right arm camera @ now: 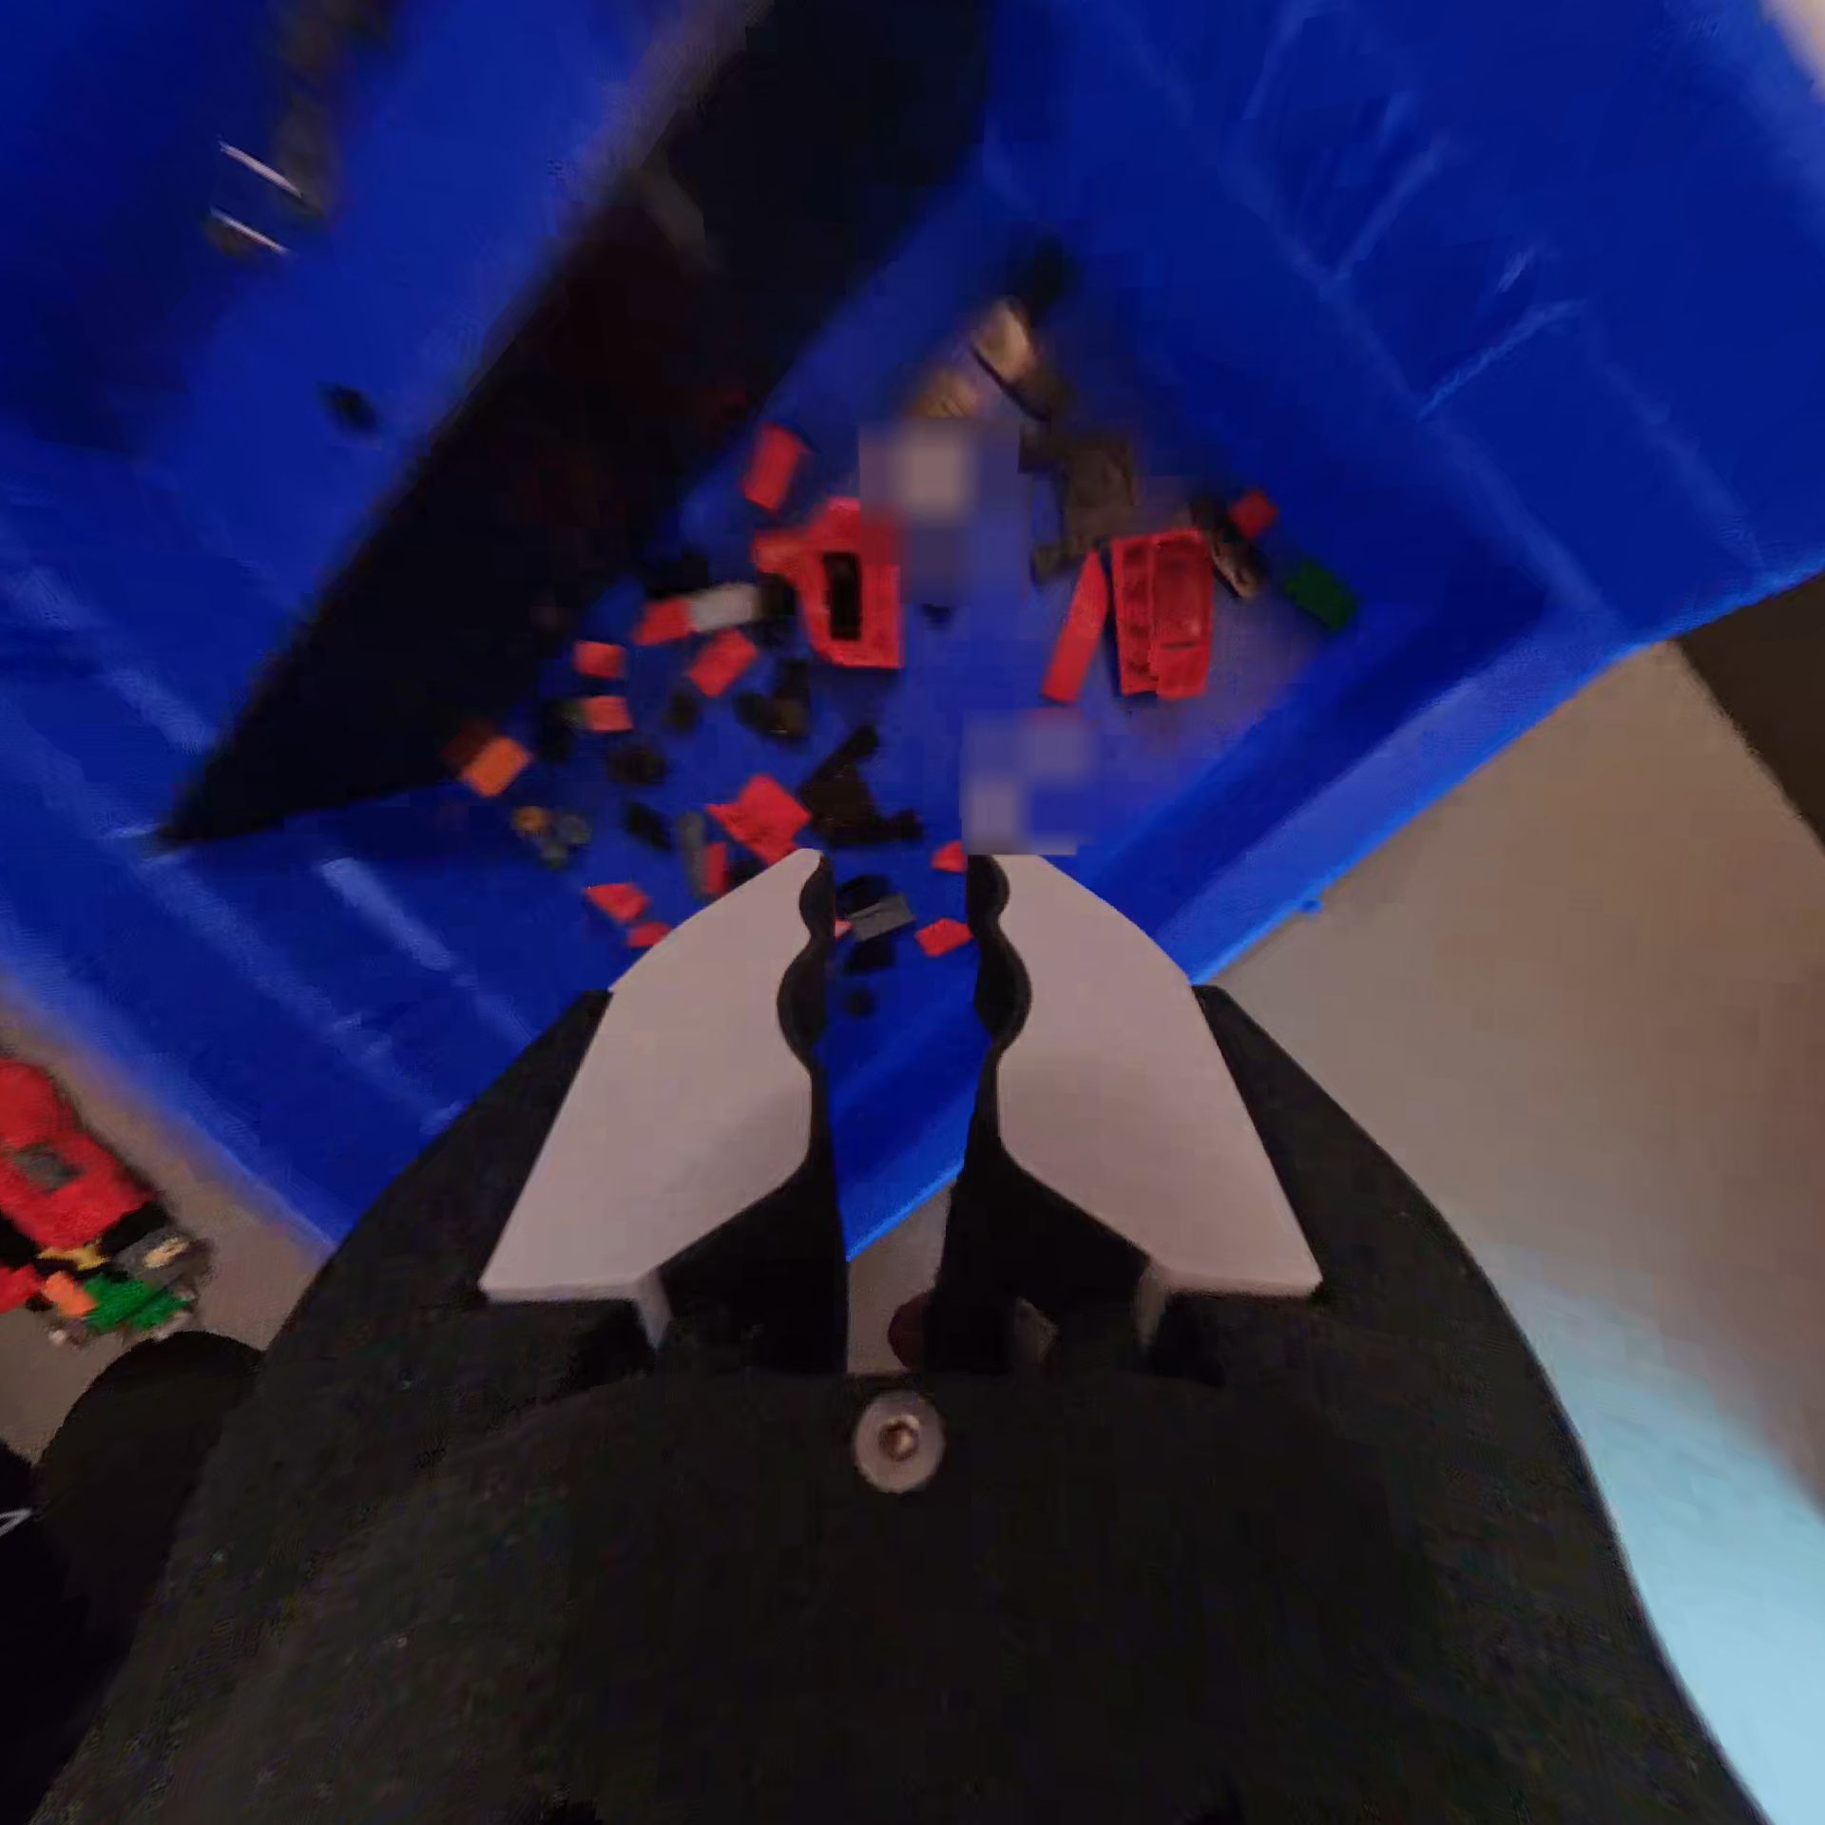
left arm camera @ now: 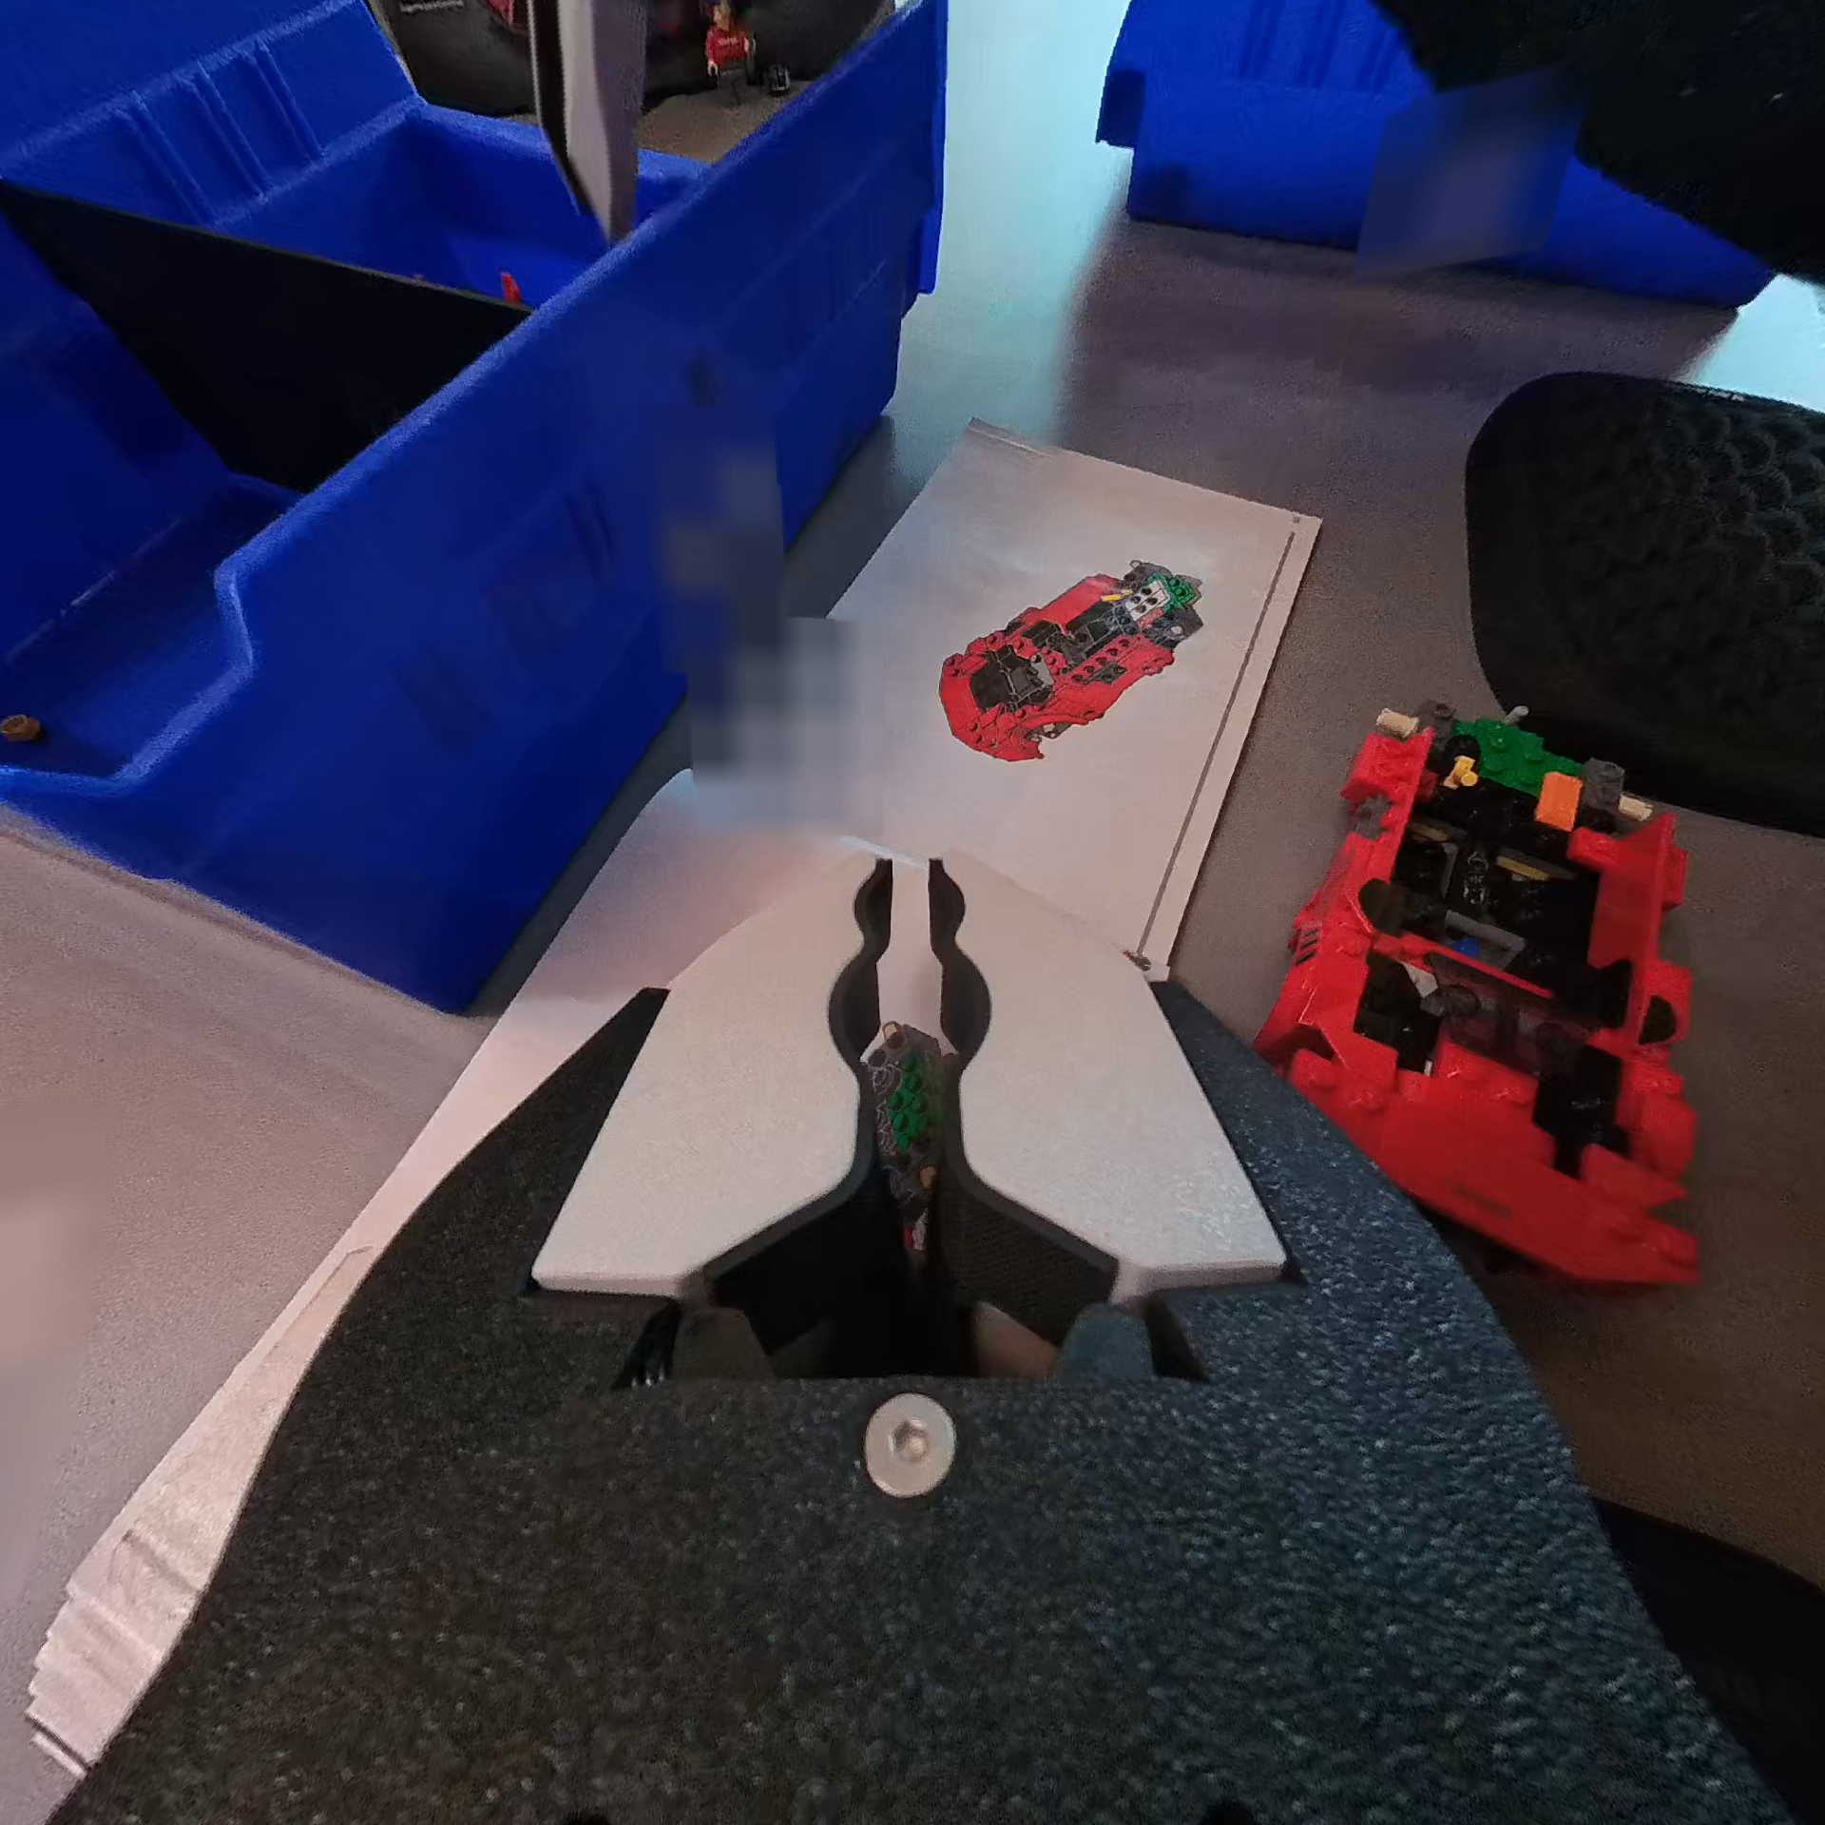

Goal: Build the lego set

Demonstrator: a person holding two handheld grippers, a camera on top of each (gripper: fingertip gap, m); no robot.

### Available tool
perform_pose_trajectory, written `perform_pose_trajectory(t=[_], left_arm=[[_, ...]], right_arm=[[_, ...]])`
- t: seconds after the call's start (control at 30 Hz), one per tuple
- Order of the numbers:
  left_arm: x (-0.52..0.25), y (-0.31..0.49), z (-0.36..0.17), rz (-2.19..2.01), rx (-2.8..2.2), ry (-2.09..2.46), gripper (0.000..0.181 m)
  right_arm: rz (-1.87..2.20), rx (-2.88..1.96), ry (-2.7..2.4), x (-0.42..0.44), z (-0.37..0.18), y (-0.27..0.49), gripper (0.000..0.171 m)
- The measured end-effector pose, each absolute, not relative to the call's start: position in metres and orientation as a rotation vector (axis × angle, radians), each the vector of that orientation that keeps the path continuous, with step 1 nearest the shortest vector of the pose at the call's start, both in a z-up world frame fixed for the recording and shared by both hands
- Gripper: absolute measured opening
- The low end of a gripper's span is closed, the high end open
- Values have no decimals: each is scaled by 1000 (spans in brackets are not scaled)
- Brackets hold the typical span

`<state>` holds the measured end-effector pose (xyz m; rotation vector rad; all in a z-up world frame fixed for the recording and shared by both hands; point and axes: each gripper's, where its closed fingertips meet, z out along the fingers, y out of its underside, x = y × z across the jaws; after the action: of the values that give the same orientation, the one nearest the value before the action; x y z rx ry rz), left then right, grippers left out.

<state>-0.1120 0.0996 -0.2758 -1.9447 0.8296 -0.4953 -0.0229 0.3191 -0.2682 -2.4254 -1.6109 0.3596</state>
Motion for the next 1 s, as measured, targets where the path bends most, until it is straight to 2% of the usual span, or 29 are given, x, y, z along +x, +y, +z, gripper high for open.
perform_pose_trajectory(t=[0.07, 0.13, 0.4, 0.57, 0.67, 0.77, 0.93, 1.0], left_arm=[[-112, 100, -274, -492, -1938, 829, 7], [-113, 100, -274, -487, -1935, 828, 7], [-113, 100, -274, -478, -1929, 836, 7], [-113, 101, -274, -467, -1924, 838, 7], [-114, 101, -276, -454, -1930, 842, 7], [-114, 101, -276, -446, -1926, 847, 7], [-112, 100, -274, -454, -1918, 854, 7], [-111, 100, -274, -460, -1914, 858, 7]], right_arm=[[151, -2515, -1647, -17, -294, 335, 29], [121, -2539, -1627, -21, -305, 340, 31], [-111, -2526, -1631, -19, -312, 345, 32], [-94, -2520, -1685, -30, -316, 337, 8], [-64, -2501, -1720, -31, -314, 337, 8], [197, -2367, -1637, -42, -281, 327, 8], [1155, -2042, -1469, -48, -179, 228, 8], [1283, -2009, -1517, -32, -180, 190, 8]])
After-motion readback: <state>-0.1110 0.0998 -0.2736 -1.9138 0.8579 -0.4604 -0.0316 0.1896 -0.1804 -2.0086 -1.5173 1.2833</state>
